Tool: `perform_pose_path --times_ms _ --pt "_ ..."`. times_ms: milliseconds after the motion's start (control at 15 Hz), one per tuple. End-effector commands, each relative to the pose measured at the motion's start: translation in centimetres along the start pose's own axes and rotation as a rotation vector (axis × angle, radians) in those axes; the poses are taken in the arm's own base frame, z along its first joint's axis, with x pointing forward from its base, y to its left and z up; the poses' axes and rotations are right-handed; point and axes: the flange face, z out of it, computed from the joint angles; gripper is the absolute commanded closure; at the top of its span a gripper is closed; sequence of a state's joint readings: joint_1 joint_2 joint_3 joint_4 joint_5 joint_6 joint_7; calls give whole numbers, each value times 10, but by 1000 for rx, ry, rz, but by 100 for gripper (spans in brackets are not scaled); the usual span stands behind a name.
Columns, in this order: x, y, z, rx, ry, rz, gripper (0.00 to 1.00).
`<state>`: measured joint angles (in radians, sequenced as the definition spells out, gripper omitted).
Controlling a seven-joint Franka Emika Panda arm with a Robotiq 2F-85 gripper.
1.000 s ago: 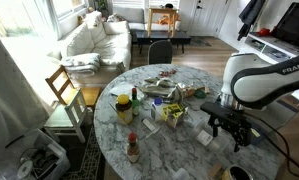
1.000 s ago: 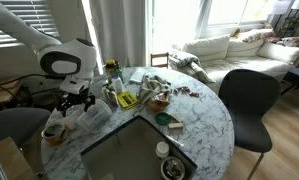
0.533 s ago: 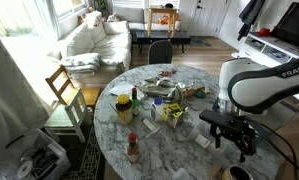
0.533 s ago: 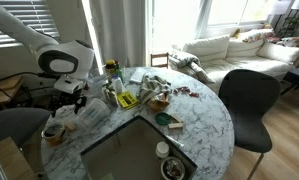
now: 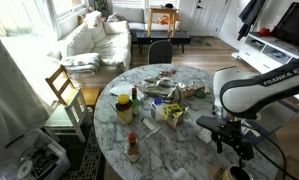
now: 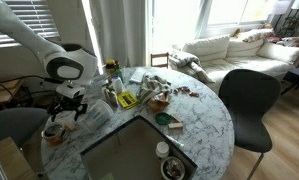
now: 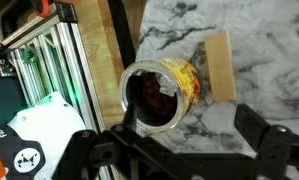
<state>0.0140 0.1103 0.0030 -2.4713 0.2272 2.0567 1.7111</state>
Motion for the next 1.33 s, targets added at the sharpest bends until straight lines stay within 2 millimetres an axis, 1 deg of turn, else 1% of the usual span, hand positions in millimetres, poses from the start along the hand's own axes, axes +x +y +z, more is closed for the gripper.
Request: perform_pose_path --times_ms 0,200,400,667,800,933,1133,1267 --pt "16 -13 4 48 52 176 0" --pt "27 -18 1 97 79 284 0" --pt "35 -12 -9 141 99 363 0" --pt "50 -7 -15 162 113 535 0" --pt "51 -2 -20 174 74 576 0" --pt "54 8 -26 188 67 606 0" --pt "63 26 -32 234 71 630 0" --pt "73 32 -33 277 94 640 0"
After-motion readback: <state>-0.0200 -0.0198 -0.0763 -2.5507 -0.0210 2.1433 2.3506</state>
